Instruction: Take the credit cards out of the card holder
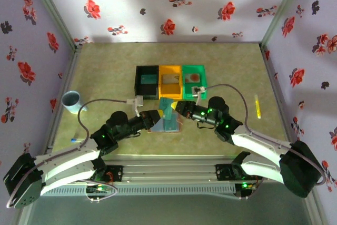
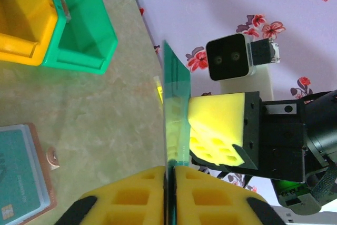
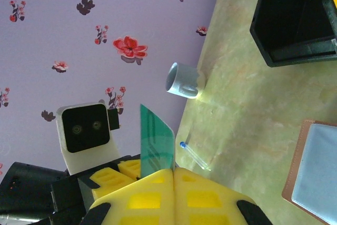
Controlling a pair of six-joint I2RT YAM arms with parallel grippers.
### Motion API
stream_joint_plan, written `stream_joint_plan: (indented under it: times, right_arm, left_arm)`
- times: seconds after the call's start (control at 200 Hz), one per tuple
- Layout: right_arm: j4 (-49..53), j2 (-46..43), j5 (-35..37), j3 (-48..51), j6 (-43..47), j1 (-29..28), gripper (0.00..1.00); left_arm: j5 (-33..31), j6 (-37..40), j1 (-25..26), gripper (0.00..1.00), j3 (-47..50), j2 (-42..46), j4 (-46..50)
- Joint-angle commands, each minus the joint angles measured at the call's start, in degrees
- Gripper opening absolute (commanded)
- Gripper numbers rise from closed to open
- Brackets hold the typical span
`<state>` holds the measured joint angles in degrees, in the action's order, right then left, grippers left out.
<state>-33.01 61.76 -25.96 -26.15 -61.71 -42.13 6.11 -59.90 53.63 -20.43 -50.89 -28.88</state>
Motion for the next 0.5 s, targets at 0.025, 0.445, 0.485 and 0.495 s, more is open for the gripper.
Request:
stream_joint_plan:
  times: [0.025, 0.445, 0.485, 0.495]
  right_arm:
    - [1.57, 0.06, -0.24, 0.44, 1.15, 0.20, 0.08]
    - [24.06, -8.34, 5.18, -5.01, 15.04, 1.01, 0.71]
    - [24.99, -9.03, 5.22, -5.38, 16.54, 1.08, 0.75]
    - [25.19, -9.22, 5.15, -5.46, 16.93, 1.15, 0.76]
  left_arm:
    - [0.66, 0.18, -0.10, 0.09, 0.56, 0.88, -3.13]
    - [7.30, 10.79, -0.41, 0.00, -7.12, 6.84, 31.08]
    - [8.50, 12.74, -0.52, 0.00, -8.73, 6.74, 36.25]
    - [8.84, 13.24, -0.53, 0.00, -9.12, 6.70, 37.30]
